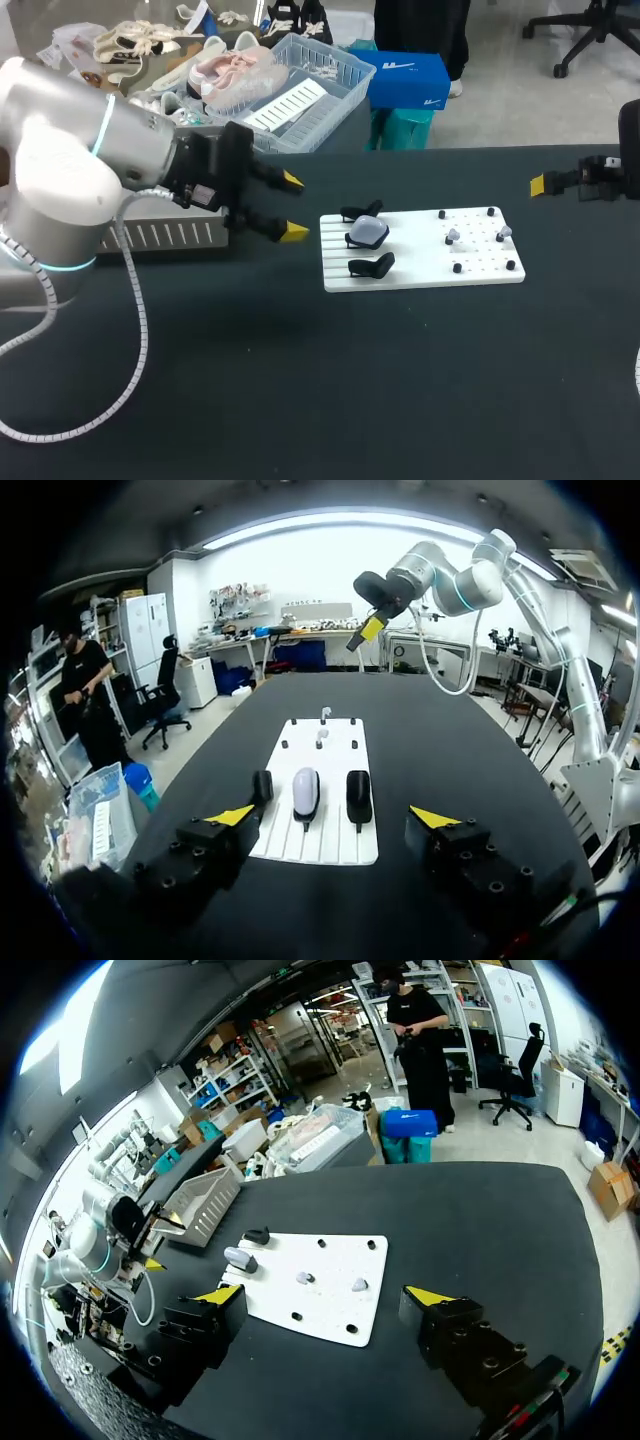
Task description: Pick up each earbud case from the left stands, insert the matching earbuds, close the lid, and place the case in the box.
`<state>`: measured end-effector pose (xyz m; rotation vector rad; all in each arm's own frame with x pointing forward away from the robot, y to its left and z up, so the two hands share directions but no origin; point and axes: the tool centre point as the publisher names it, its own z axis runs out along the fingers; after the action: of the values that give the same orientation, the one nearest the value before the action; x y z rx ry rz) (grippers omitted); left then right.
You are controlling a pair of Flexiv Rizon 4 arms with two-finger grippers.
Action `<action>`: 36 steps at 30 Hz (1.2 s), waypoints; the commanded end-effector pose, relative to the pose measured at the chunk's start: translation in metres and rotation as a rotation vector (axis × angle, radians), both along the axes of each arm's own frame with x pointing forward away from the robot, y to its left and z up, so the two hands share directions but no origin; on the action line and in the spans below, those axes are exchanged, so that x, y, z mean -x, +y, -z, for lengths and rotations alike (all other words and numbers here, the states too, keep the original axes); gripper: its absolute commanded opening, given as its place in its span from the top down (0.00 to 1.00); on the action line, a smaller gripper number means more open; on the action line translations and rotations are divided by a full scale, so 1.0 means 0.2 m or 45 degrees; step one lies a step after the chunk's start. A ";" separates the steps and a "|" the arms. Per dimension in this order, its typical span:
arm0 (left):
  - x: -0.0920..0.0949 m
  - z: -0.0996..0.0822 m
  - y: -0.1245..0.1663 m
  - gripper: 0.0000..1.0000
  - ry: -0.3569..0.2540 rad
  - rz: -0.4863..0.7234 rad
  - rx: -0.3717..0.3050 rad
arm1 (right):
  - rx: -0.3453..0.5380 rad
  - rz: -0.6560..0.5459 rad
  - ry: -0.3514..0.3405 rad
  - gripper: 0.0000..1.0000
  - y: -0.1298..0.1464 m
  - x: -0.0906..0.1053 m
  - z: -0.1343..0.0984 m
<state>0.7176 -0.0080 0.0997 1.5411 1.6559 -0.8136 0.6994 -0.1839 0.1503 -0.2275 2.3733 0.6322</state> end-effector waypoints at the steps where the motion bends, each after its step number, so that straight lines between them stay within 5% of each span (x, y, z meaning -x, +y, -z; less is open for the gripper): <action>1: -0.06 0.07 -0.07 0.00 0.000 -0.016 0.010 | -0.002 -0.003 0.000 0.00 0.00 0.00 0.00; 15: -0.10 0.17 -0.22 0.00 0.079 -0.054 0.032 | -0.002 -0.003 0.000 0.00 0.00 0.00 0.00; 24: -0.13 0.24 -0.26 0.00 0.018 -0.041 0.039 | -0.002 -0.003 0.000 0.00 0.00 0.00 0.00; 36: -0.18 0.31 -0.32 0.00 0.028 -0.096 0.035 | -0.002 -0.003 0.000 0.00 0.00 0.00 0.00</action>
<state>0.7515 -0.0659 0.0424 1.4573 1.6969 -0.8144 0.6995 -0.1839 0.1503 -0.2274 2.3734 0.6321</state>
